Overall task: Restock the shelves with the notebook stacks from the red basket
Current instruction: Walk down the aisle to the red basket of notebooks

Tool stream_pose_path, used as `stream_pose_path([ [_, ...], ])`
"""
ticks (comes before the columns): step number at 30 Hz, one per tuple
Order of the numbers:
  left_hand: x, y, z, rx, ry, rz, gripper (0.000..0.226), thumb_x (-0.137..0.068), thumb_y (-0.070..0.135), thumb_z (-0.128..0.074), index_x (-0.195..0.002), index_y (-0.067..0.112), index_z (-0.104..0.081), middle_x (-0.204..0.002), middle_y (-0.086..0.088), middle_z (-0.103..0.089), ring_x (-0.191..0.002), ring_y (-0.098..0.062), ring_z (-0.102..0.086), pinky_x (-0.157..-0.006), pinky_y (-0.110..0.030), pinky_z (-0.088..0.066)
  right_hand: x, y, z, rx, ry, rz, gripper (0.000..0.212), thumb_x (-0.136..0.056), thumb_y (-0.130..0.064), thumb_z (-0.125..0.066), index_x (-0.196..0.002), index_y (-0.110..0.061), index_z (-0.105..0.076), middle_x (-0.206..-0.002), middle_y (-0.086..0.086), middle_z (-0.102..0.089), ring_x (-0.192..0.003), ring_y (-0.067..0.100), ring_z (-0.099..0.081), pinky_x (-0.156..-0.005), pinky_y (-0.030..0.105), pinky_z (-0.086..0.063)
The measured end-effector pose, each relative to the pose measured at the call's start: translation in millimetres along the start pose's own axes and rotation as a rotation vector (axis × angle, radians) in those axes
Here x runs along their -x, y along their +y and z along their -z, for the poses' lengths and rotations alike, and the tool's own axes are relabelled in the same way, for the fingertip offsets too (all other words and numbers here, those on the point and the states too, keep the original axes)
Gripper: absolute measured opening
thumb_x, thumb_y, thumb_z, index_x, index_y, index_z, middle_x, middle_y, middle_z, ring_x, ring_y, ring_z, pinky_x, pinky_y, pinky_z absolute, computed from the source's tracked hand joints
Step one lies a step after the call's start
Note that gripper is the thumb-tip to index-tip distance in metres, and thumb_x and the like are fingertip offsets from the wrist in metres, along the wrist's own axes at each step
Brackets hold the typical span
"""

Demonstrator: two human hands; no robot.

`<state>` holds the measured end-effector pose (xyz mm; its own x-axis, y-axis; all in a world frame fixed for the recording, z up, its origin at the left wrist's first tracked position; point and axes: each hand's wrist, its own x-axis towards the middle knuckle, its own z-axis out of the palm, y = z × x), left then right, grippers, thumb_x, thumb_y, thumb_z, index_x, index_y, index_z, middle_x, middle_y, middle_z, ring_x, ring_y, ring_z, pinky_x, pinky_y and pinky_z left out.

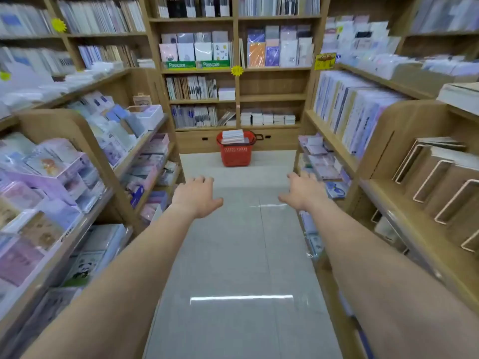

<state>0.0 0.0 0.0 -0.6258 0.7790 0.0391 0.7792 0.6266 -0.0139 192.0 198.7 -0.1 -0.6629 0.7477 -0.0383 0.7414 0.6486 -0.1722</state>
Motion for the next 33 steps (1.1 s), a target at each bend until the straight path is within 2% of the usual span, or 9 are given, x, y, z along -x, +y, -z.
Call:
stream_pose_path([
  [6, 5.4, 20.9, -47.7, -0.006, -0.147, 0.000, 0.070, -0.092, 0.059, -0.050, -0.146, 0.016, -0.043, -0.142, -0.013, -0.051, -0.131, -0.034, -0.047, -0.099, -0.046, -0.044, 7.2, 25.0, -48.4, 0.034, -0.131, -0.052, 0.071, -0.085, -0.055, -0.062, -0.141, -0.014, -0.049, -0.143, 0.015, -0.047, -0.135, 0.037, -0.039, -0.105, 0.048, -0.039],
  [10, -3.5, 34.5, -70.0, 0.017, -0.213, 0.009, 0.069, -0.094, 0.057, -0.049, -0.147, 0.014, -0.041, -0.144, -0.014, -0.049, -0.132, -0.034, -0.047, -0.102, -0.045, -0.044, -3.5, 44.8, -70.6, 0.040, -0.178, -0.040, 0.073, -0.086, -0.055, -0.061, -0.145, -0.015, -0.045, -0.145, 0.015, -0.045, -0.134, 0.036, -0.039, -0.104, 0.047, -0.038],
  [18, -49.9, 40.9, -104.7, -0.004, -0.275, 0.021, 0.067, -0.095, 0.057, -0.048, -0.146, 0.015, -0.042, -0.141, -0.013, -0.051, -0.129, -0.034, -0.049, -0.102, -0.047, -0.043, -64.6, 69.5, -101.5, 0.089, -0.283, -0.006, 0.074, -0.086, -0.055, -0.061, -0.145, -0.014, -0.043, -0.145, 0.017, -0.045, -0.135, 0.039, -0.039, -0.108, 0.047, -0.038],
  [23, -124.1, 22.3, -131.4, -0.006, -0.305, 0.043, 0.067, -0.095, 0.057, -0.048, -0.147, 0.015, -0.041, -0.143, -0.012, -0.049, -0.131, -0.034, -0.048, -0.102, -0.049, -0.041, -147.5, 54.3, -117.3, 0.123, -0.295, 0.026, 0.070, -0.086, -0.055, -0.060, -0.142, -0.015, -0.046, -0.142, 0.016, -0.047, -0.131, 0.038, -0.043, -0.106, 0.049, -0.040],
  [27, -211.4, -3.0, -154.1, -0.010, -0.351, 0.010, 0.066, -0.095, 0.057, -0.048, -0.145, 0.015, -0.042, -0.142, -0.013, -0.050, -0.129, -0.034, -0.049, -0.099, -0.047, -0.043, -232.6, 32.4, -128.1, 0.140, -0.339, 0.009, 0.070, -0.088, -0.053, -0.061, -0.145, -0.016, -0.043, -0.145, 0.015, -0.044, -0.135, 0.037, -0.039, -0.106, 0.048, -0.040],
  [33, -354.6, -47.5, -148.5, 0.051, -0.356, -0.007, 0.066, -0.096, 0.054, -0.049, -0.146, 0.013, -0.041, -0.142, -0.014, -0.050, -0.129, -0.035, -0.047, -0.098, -0.047, -0.044, -368.8, -14.5, -112.9, 0.102, -0.316, -0.008, 0.071, -0.087, -0.052, -0.062, -0.146, -0.015, -0.043, -0.145, 0.017, -0.044, -0.134, 0.038, -0.040, -0.107, 0.048, -0.040],
])
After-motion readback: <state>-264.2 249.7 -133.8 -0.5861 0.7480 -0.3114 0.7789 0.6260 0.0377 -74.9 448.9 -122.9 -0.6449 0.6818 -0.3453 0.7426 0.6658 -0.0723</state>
